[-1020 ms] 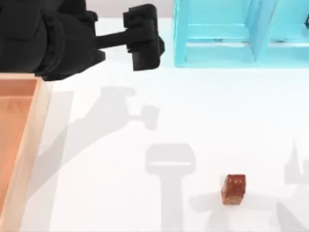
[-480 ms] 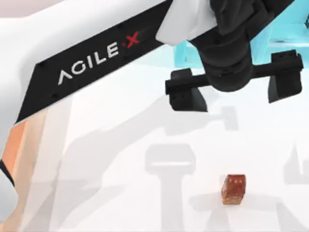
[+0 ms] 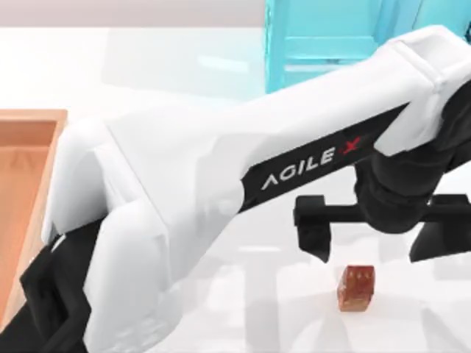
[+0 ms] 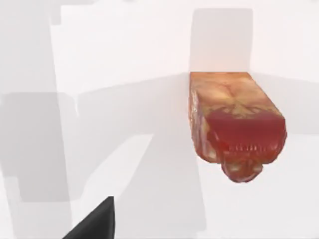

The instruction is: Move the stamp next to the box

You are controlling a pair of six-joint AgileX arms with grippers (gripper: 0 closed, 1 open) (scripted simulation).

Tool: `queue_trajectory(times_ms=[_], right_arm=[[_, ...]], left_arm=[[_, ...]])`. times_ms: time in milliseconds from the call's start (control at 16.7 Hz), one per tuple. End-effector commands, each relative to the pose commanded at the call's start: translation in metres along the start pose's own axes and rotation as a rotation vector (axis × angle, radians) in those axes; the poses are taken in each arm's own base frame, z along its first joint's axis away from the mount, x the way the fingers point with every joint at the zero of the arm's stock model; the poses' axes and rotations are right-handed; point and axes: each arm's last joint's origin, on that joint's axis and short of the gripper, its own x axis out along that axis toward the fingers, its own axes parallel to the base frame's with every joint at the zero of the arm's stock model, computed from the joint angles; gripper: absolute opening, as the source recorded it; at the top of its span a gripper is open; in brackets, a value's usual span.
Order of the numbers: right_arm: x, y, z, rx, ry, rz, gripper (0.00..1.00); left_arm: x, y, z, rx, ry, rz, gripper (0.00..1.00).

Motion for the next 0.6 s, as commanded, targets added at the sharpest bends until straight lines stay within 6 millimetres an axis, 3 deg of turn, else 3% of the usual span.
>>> queue_trajectory(times_ms=[360,600], right_arm=[[0.0,0.0,0.0,0.0,0.0,0.0,1.0],[0.0,0.0,0.0,0.0,0.0,0.0,1.0]], left_arm=[[0.002,0.001,0.002,-0.003,0.001,0.0,1.0],[0.03,-0.002,0.003,0.0,0.0,0.001,1.0]])
